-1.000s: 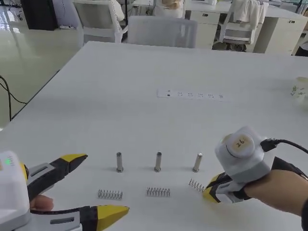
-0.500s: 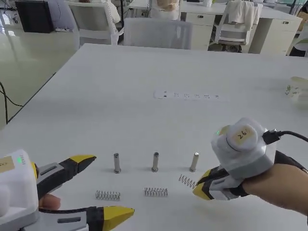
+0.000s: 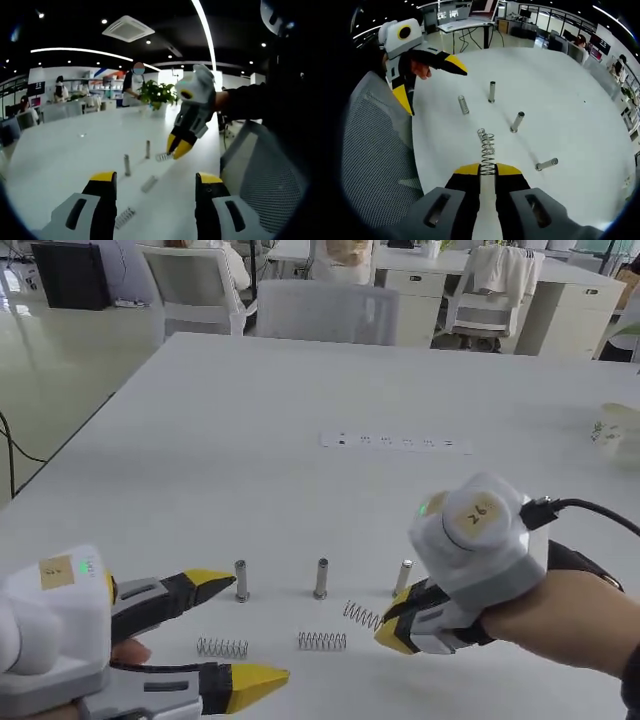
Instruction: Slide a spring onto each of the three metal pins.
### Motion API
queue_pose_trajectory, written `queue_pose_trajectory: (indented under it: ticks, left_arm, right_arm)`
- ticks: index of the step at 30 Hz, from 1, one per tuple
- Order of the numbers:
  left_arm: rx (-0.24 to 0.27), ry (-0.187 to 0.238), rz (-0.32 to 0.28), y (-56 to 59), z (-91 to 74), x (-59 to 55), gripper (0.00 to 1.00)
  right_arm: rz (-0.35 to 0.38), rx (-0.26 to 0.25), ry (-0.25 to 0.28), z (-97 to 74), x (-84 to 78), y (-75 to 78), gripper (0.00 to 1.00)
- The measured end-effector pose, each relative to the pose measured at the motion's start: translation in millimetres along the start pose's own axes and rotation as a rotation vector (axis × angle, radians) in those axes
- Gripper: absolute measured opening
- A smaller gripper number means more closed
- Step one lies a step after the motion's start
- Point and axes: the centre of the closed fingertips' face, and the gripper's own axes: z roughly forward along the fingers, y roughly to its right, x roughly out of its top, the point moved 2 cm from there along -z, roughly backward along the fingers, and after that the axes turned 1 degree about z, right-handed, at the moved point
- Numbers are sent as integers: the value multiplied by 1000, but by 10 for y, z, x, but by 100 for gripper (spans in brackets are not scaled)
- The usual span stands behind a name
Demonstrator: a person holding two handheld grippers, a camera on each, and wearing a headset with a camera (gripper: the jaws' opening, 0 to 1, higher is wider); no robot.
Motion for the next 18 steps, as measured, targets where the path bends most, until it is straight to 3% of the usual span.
queue_pose_trajectory:
  ticks: [7, 18]
  left_arm:
    - [-57, -15, 27, 47, 113, -10, 46]
    - [-106, -26, 52, 89, 185, -49, 34]
  right_arm:
    - [-41, 20, 2, 11, 80, -80, 8]
    - [-126, 59, 14, 7, 247, -237, 8]
